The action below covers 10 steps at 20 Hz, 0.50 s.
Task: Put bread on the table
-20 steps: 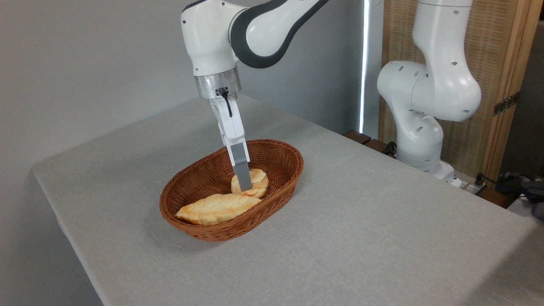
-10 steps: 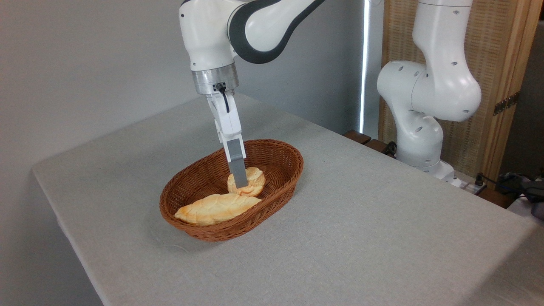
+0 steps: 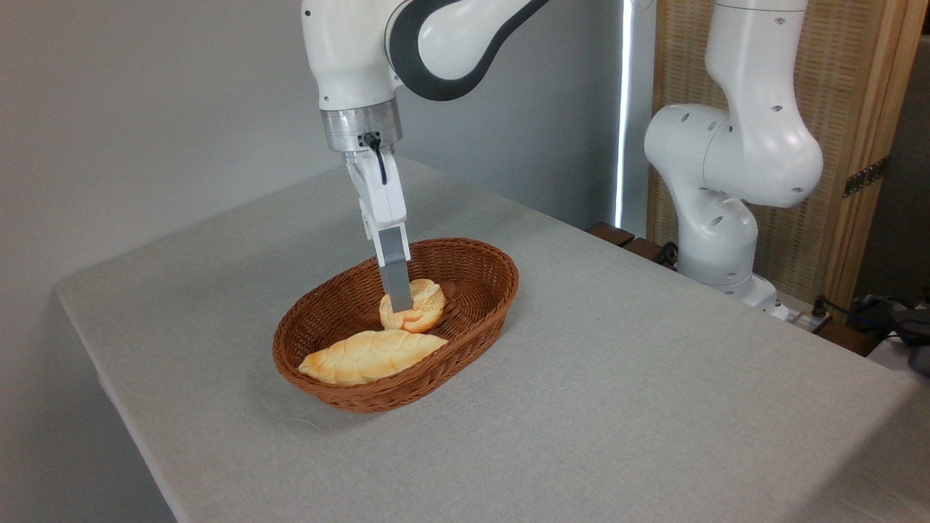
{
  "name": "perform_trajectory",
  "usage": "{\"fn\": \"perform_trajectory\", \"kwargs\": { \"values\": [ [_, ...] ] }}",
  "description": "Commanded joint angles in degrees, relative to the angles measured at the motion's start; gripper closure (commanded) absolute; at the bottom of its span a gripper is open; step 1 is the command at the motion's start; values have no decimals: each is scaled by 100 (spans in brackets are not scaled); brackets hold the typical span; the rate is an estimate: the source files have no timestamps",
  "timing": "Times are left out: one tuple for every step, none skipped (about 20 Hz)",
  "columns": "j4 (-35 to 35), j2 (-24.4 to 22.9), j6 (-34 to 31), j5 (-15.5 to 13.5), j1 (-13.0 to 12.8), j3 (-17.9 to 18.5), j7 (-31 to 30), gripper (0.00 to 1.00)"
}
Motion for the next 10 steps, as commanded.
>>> {"fn": "perform_trajectory", "kwargs": {
  "values": [
    [383,-33,-305,-99,34,202,107,70],
    [489,-33,-375,-99,34,289,107,70],
    [612,-24,-446,-82,34,395,107,70],
    [752,-33,-559,-47,34,491,125,69],
    [919,-33,-700,-38,34,632,273,68],
    [1077,-33,-875,-55,34,824,535,68],
    [1209,-33,-1068,-90,34,1000,834,68],
    [1350,-41,-1262,-90,34,1141,1089,67],
    [1490,-41,-1420,-90,34,1282,1309,67],
    [1596,-33,-1500,-99,34,1440,1538,66]
  ]
}}
